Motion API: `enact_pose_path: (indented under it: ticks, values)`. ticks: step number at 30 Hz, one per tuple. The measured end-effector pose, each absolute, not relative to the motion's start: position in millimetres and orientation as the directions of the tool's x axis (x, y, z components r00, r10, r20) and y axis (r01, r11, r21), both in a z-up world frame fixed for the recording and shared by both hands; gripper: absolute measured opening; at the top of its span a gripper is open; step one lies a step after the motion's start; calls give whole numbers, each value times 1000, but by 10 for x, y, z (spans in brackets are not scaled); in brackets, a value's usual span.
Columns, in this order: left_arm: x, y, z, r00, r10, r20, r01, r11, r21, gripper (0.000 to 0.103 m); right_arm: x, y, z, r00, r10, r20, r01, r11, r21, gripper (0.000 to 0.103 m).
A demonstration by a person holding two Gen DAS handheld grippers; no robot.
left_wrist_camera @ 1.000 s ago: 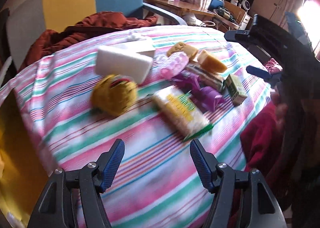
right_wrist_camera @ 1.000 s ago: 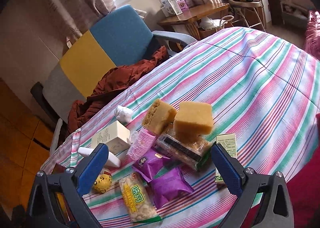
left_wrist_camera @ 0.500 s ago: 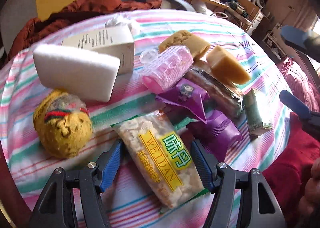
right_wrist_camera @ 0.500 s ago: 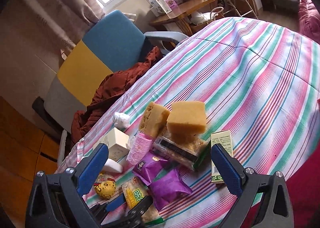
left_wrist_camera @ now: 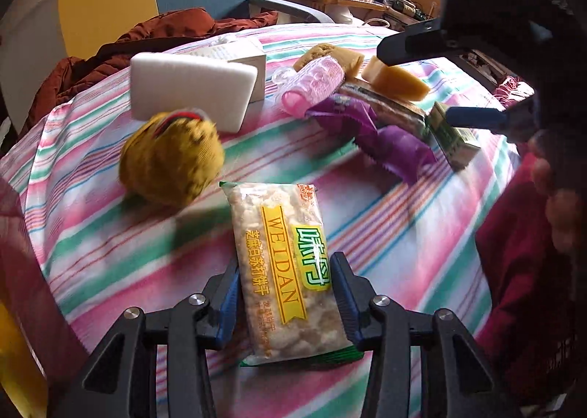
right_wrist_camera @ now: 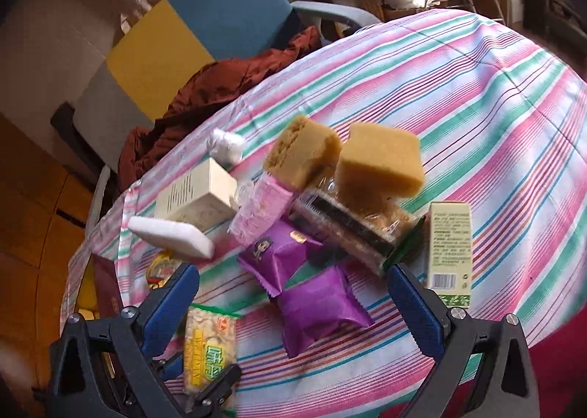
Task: Organize objects
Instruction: 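Move the left gripper to the WEIDAN snack bag and grasp it, then grasp the purple wrapped packet with the right gripper while the left gripper holds the WEIDAN bag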
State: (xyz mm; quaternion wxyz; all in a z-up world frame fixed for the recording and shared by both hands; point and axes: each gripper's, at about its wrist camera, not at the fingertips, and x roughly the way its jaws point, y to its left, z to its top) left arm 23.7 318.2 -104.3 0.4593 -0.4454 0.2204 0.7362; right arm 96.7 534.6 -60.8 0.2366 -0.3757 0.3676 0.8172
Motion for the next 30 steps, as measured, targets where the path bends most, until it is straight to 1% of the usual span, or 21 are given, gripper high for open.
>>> enact_pose_path:
  ticks: [3, 6, 9, 10, 13, 15, 16, 18, 22, 25, 26, 28, 30]
  values:
    - [241, 2962, -1032, -167, 491, -855, -870, -482, -107, 46, 929, 5330, -669, -573, 108, -812, -675, -623, 394, 103]
    - [226, 2787, -1024, -155, 499, -852, -864, -488, -128, 46, 847, 5287, -749, -514, 115, -850, -690, -645, 330, 103]
    - [243, 2634, -1015, -152, 505, -850, -857, -496, -141, 45, 734, 5209, -821, -484, 92, -870, -663, -687, 297, 103]
    - [244, 2584, -1010, -150, 506, -849, -854, -499, -147, 45, 704, 5172, -822, -499, 68, -864, -636, -706, 312, 103]
    - [265, 2532, -1012, -148, 506, -850, -851, -503, -151, 45, 588, 5023, -897, -516, -75, -854, -542, -743, 392, 103]
    - [283, 2487, -1010, -148, 506, -850, -850, -504, -153, 45, 542, 4941, -909, -542, -167, -824, -478, -744, 466, 103]
    - [283, 2452, -1009, -146, 508, -849, -849, -505, -156, 45, 541, 4926, -898, -556, -189, -809, -460, -741, 489, 103]
    - [273, 2429, -1017, -144, 510, -848, -847, -507, -161, 45, 593, 4942, -881, -565, -160, -809, -478, -736, 479, 103]
    - [267, 2471, -1028, -144, 512, -847, -846, -508, -162, 45, 642, 4986, -856, -544, -55, -837, -551, -729, 406, 103]
    - [266, 2458, -1035, -143, 515, -845, -847, -505, -165, 45, 541, 4872, -819, -503, 21, -864, -535, -793, 292, 103]
    - [261, 2444, -1030, -138, 517, -845, -846, -505, -170, 45, 495, 4829, -832, -481, 33, -876, -518, -817, 254, 101]
    - [249, 2447, -1035, -132, 520, -844, -845, -505, -179, 45, 392, 4762, -882, -413, 102, -905, -500, -856, 131, 100]
    - [249, 2451, -1037, -131, 522, -843, -844, -504, -181, 45, 320, 4752, -928, -371, 151, -916, -485, -873, 53, 99]
